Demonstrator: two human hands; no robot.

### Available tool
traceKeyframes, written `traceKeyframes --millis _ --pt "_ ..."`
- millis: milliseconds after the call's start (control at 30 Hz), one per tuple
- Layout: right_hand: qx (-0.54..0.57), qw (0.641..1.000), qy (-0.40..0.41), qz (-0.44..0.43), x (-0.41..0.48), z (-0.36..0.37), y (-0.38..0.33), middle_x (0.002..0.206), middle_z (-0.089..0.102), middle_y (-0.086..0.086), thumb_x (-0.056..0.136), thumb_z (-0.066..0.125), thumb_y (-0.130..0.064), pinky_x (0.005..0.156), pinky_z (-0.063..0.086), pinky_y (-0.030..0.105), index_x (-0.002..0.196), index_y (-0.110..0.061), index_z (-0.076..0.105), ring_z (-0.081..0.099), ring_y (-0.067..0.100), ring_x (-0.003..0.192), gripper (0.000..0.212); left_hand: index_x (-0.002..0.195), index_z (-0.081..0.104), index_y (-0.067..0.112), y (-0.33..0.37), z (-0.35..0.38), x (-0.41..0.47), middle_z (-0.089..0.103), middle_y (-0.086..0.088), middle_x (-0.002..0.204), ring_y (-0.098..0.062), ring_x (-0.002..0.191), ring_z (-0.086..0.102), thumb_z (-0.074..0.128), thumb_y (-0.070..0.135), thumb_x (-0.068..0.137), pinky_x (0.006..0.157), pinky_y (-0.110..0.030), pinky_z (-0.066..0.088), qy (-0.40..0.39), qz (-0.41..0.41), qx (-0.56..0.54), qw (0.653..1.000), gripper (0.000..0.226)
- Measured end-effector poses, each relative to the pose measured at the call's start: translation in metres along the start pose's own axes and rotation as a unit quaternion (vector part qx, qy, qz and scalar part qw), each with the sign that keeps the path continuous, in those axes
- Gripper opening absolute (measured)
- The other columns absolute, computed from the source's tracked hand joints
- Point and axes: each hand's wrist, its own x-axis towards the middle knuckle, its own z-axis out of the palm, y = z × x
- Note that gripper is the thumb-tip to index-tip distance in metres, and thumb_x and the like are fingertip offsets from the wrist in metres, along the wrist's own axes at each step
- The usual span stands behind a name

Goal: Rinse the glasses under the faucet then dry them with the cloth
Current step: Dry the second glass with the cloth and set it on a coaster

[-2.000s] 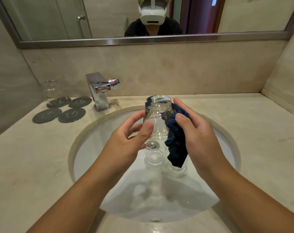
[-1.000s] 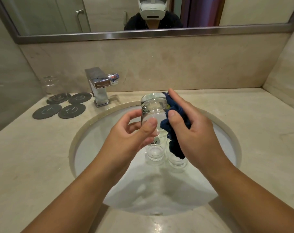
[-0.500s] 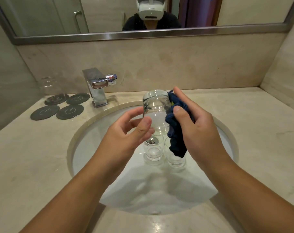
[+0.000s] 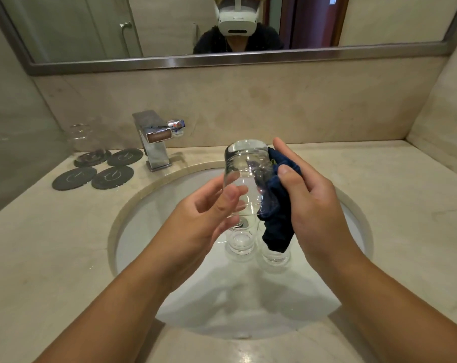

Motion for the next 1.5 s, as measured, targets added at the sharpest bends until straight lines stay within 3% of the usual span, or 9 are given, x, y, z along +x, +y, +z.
traceKeyframes --millis 233,400,633,767,833,1033,1200,1400,1500 --pt "-0.076 0.995 -0.008 -0.057 -0.001 0.000 0.003 0.096 0.072 -0.019 0.098 0.056 -0.033 0.080 0.054 0.038 0.146 -0.046 0.057 0.064 0.008 0.077 0.050 0.132 0.068 0.019 0.003 -0.002 -0.002 0.082 -0.003 0.114 -0.025 0.106 0.080 0.084 0.027 0.080 0.092 -0.028 0.063 0.030 0.016 -0.044 0.998 0.056" --pt "-0.026 0.999 -0.001 -0.026 0.000 0.000 0.002 0.091 0.071 0.009 0.109 0.053 -0.021 0.069 0.056 0.040 0.148 -0.038 0.058 0.063 0.014 0.071 0.042 0.134 0.065 0.026 0.004 -0.005 -0.003 0.079 -0.011 0.122 -0.033 0.115 0.077 0.084 0.018 0.078 0.097 -0.035 0.063 0.025 0.020 -0.068 0.997 0.060" --pt "0.062 0.997 0.027 0.039 0.005 0.000 0.001 0.128 0.077 -0.005 0.095 0.052 -0.034 0.109 0.053 0.047 0.143 -0.029 0.065 0.071 0.019 0.121 0.050 0.140 0.060 0.033 0.007 -0.005 -0.003 0.076 -0.012 0.131 -0.032 0.119 0.075 0.091 0.030 0.081 0.102 -0.034 0.060 -0.035 0.025 -0.077 0.996 0.066" --pt "-0.017 0.998 0.054 -0.016 0.002 0.000 0.002 0.098 0.078 -0.018 0.109 0.056 -0.028 0.082 0.059 0.025 0.149 -0.034 0.059 0.073 0.006 0.089 0.041 0.125 0.075 0.041 0.007 -0.002 -0.003 0.079 -0.004 0.123 -0.022 0.108 0.075 0.078 0.030 0.087 0.083 -0.030 0.061 0.002 0.014 -0.020 1.000 0.040" --pt "-0.056 0.997 0.049 -0.033 -0.002 0.003 0.003 0.085 0.074 -0.014 0.108 0.056 -0.034 0.077 0.060 0.033 0.151 -0.042 0.053 0.067 0.011 0.075 0.043 0.116 0.079 0.044 0.007 0.000 -0.004 0.080 -0.004 0.117 -0.024 0.103 0.077 0.079 0.033 0.085 0.081 -0.031 0.062 0.017 0.014 -0.021 1.000 0.033" --pt "-0.081 0.995 0.018 -0.051 -0.004 0.005 0.007 0.096 0.075 -0.011 0.106 0.057 -0.040 0.083 0.060 0.039 0.149 -0.050 0.053 0.067 0.011 0.081 0.044 0.132 0.065 0.035 0.004 -0.002 -0.004 0.080 -0.009 0.116 -0.025 0.105 0.079 0.089 0.051 0.068 0.084 -0.031 0.063 0.041 0.029 0.018 0.999 0.070" --pt "-0.035 0.999 0.026 -0.019 -0.001 0.004 0.003 0.128 0.075 -0.013 0.101 0.052 -0.042 0.111 0.051 0.042 0.150 -0.034 0.057 0.069 0.011 0.123 0.051 0.139 0.066 0.035 0.009 0.001 -0.006 0.079 -0.002 0.123 -0.024 0.111 0.076 0.077 0.054 0.080 0.088 -0.031 0.061 -0.010 0.012 0.009 1.000 0.062" --pt "-0.065 0.996 0.043 -0.035 0.000 0.002 0.008 0.109 0.074 -0.014 0.095 0.058 -0.049 0.100 0.058 0.055 0.139 -0.062 0.054 0.070 0.014 0.097 0.046 0.121 0.070 0.045 0.003 0.000 -0.002 0.081 0.004 0.110 -0.018 0.100 0.080 0.077 0.059 0.072 0.089 -0.033 0.060 0.070 0.066 0.061 0.994 0.052" --pt "-0.089 0.995 0.024 -0.046 -0.002 0.003 0.011 0.094 0.067 -0.021 0.093 0.058 -0.054 0.081 0.054 0.039 0.133 -0.074 0.050 0.063 0.006 0.081 0.045 0.117 0.071 0.047 0.003 0.000 -0.004 0.081 0.003 0.114 -0.020 0.102 0.080 0.090 0.054 0.078 0.092 -0.036 0.062 0.057 0.062 0.064 0.994 0.043"
